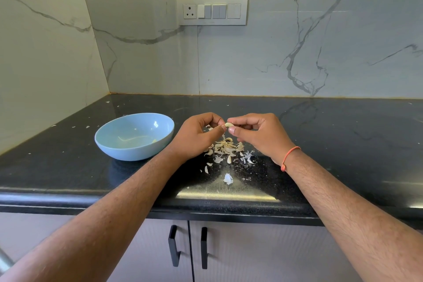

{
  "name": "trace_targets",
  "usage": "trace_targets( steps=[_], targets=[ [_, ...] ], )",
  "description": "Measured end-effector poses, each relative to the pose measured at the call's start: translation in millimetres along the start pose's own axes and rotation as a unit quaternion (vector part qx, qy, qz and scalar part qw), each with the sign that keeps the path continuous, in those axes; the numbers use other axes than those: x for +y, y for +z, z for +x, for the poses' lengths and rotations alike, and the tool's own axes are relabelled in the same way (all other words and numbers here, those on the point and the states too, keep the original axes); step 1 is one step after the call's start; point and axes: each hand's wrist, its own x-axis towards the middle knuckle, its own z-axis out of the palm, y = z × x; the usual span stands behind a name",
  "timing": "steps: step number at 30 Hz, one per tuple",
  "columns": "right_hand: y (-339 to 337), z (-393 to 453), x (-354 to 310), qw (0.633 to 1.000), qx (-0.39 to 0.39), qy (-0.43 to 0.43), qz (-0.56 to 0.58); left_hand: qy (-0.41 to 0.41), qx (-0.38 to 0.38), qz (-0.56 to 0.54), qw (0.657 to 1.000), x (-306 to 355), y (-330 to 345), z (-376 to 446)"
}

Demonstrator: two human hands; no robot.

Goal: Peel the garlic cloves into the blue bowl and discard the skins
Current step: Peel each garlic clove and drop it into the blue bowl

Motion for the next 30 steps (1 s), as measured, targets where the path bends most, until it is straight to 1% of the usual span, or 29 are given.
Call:
trace_targets(
  steps=[4,9,15,21,25,30],
  targets=[
    [-1.0,0.1,-2.6,1.000,0.020,0.018,0.013,0.005,0.010,0.001,1.000,4.3,-0.9,-1.9],
    [-1.1,-1.8,-7.7,0.999,0.020,0.029,0.032,-0.002,0.016,-0.009,1.000,3.1,-0.6,-1.2],
    [-2.2,-3.1,-12.1,0.996,0.021,0.043,0.081,-0.023,0.010,-0.028,0.999,0.3,-0.8,0.3],
    [-3.3,-0.3,-10.8,0.993,0.037,0.060,0.099,-0.029,0.034,0.007,0.999,-3.9,-1.3,-0.3],
    [-3.9,-0.1,-9.9,0.992,0.046,0.060,0.096,-0.023,0.034,0.008,0.999,0.9,-1.1,-3.3],
    [-4.4,0.9,-9.0,0.992,0.054,0.062,0.091,0.008,0.059,0.032,0.998,0.2,-0.6,-3.5]
  ],
)
